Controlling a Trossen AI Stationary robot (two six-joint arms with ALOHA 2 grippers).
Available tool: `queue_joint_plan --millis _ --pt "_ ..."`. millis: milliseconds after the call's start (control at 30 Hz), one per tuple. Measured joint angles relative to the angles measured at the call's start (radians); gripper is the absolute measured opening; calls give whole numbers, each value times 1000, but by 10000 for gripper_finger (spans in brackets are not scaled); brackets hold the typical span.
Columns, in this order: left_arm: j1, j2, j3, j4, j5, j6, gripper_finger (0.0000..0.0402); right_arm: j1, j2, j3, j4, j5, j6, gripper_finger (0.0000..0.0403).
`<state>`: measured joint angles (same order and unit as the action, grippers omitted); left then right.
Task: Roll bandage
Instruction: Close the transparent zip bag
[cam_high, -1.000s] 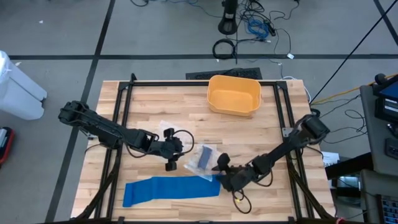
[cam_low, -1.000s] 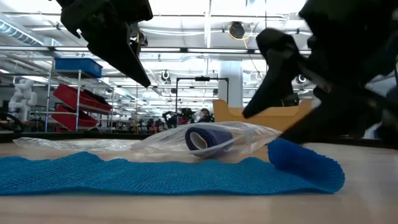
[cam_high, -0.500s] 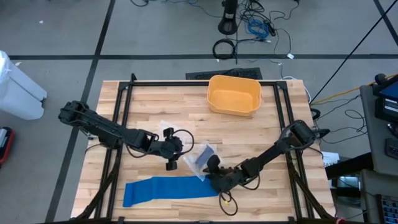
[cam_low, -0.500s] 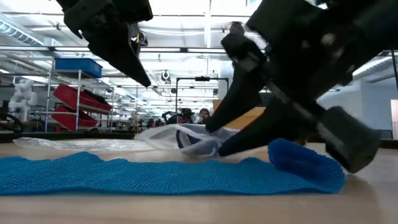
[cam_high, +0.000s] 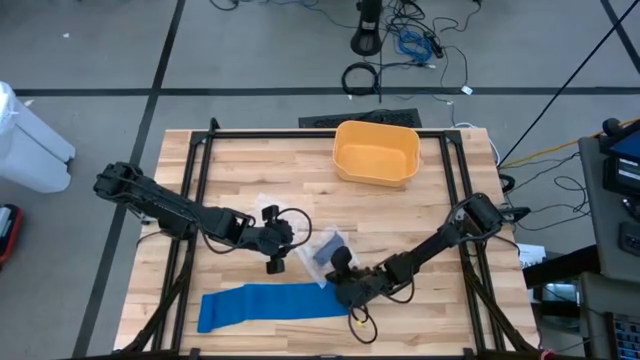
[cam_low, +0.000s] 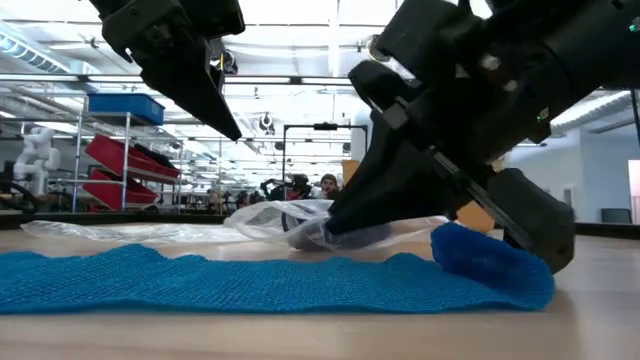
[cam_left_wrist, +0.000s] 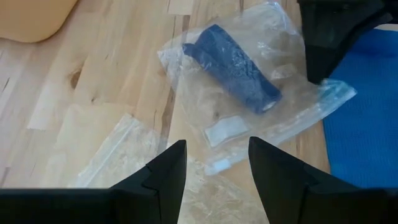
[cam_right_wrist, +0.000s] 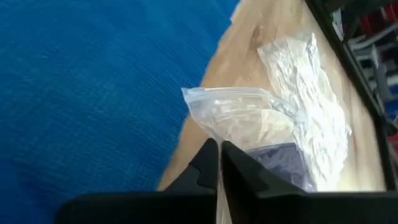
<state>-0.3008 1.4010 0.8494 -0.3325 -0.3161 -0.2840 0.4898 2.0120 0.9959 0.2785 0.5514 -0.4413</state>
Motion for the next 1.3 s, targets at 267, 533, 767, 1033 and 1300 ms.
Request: queue_joint_plan --millis 267,533,767,1033,1300 --pt "0 0 0 -40 -13 -27 180 13 -188 -3 -41 68 65 0" --pt "-9 0 0 -42 -56 -40 180 12 -489 -4 -267 -53 168 0" --pt "-30 0 0 60 -63 33 180 9 -677 -4 -271 -53 128 0" --pt "-56 0 0 397 -91 219 180 17 -730 -4 -266 -9 105 0" --pt "-62 0 0 439 -112 247 179 23 -729 -19 -237 29 85 0"
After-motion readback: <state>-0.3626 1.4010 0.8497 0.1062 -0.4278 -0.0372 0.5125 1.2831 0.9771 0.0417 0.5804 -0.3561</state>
